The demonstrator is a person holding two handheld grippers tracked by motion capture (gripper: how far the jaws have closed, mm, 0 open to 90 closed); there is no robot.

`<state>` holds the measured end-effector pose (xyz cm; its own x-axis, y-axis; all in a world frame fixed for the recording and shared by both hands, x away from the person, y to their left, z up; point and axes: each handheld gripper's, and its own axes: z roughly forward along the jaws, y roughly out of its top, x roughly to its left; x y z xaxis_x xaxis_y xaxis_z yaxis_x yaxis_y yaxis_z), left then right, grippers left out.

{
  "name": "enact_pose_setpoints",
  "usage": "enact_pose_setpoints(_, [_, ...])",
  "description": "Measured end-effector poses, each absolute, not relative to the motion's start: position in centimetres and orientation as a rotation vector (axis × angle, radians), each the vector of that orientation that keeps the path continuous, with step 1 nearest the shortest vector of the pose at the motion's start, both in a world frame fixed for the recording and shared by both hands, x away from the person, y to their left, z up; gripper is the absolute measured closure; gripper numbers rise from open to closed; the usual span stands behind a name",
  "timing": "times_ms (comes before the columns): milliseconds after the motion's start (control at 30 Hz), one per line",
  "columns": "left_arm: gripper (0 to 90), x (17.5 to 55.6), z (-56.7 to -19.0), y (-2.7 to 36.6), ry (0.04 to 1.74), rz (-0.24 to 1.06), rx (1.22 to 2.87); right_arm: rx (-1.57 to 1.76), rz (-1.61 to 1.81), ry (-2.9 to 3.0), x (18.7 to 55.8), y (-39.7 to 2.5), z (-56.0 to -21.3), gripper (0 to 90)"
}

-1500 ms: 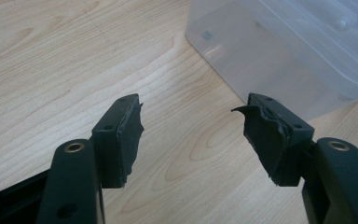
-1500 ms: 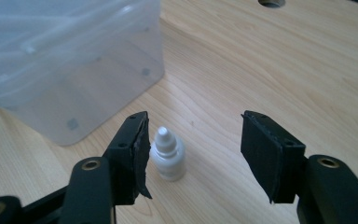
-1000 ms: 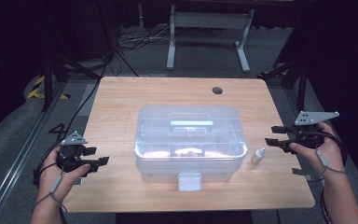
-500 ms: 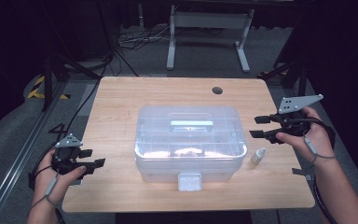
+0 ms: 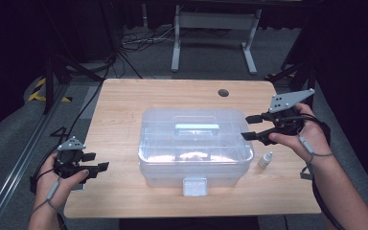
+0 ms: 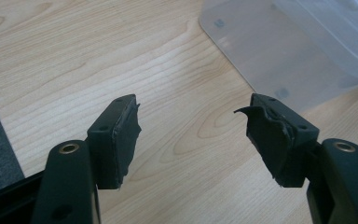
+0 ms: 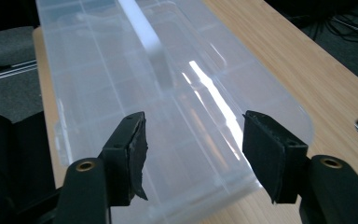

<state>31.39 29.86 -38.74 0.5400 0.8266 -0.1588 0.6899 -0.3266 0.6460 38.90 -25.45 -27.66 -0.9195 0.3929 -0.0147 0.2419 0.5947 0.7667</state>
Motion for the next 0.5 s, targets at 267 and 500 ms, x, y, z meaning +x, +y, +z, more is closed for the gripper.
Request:
enact_pose_setpoints(267, [34.9,31.4,-38.8,29.7,1.221,0.237,2.099,0.466,1.178,2.717,39.1,-21.4,-26.8,38.1])
enact_pose_setpoints(500, [37.1,31.4,-38.8,29.8,1.220,0.188,2.085,0.422,1.149,2.747,39.8,-19.0,-26.8,38.4])
